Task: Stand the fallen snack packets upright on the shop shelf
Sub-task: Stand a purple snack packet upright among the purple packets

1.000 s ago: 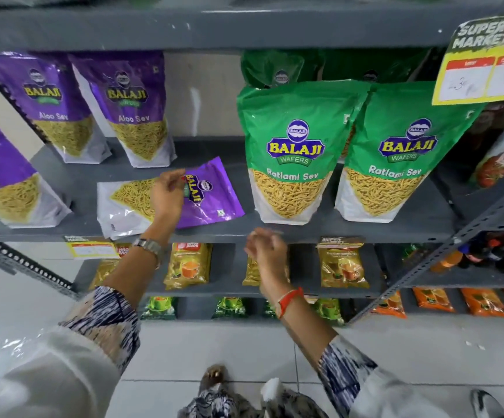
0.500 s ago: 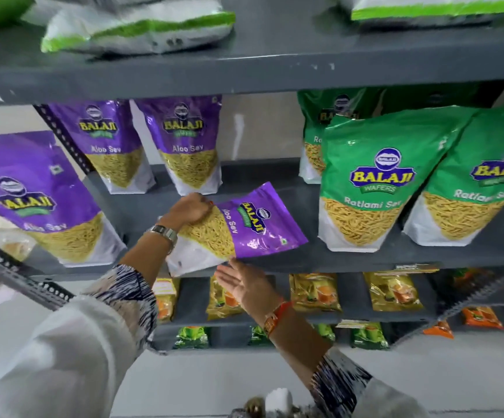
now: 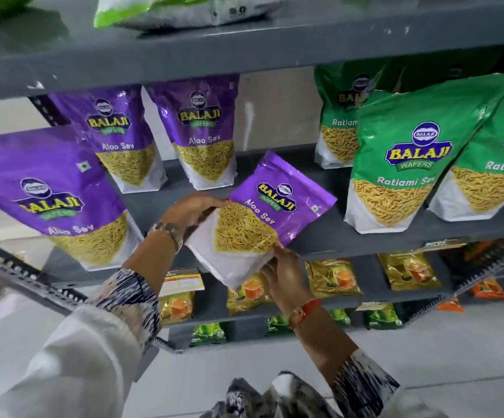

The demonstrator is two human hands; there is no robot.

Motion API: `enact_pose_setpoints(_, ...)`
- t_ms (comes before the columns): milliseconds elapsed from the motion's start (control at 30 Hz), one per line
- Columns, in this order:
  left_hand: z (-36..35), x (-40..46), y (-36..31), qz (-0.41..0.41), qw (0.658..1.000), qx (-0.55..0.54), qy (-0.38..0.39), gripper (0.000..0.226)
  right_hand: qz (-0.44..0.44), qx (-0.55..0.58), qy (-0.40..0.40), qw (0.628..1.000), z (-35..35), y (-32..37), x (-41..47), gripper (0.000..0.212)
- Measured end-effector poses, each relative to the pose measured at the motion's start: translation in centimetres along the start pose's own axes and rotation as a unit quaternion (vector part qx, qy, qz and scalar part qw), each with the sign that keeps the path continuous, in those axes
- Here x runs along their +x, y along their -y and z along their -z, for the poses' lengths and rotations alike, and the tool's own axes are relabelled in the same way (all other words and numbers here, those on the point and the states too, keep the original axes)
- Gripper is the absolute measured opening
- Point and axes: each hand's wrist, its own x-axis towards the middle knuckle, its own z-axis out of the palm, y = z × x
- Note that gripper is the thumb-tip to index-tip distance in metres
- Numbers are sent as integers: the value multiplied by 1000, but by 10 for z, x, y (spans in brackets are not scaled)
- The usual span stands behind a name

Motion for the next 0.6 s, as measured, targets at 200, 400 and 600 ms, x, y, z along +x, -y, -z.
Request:
enact_pose_setpoints(200,-7,-24,33,-22,971,-236,24,38,83,-33,-12,996,10,24,-6,4)
enact_pose_setpoints(400,-32,-67,43,-120,926,-357,-23,13,231,-96,19,968,23,58,-31,16)
enact_pose_setpoints(600,-56,-130,44,-194,913,-359,14,52,254,-89,86,959,49,85,-72,12)
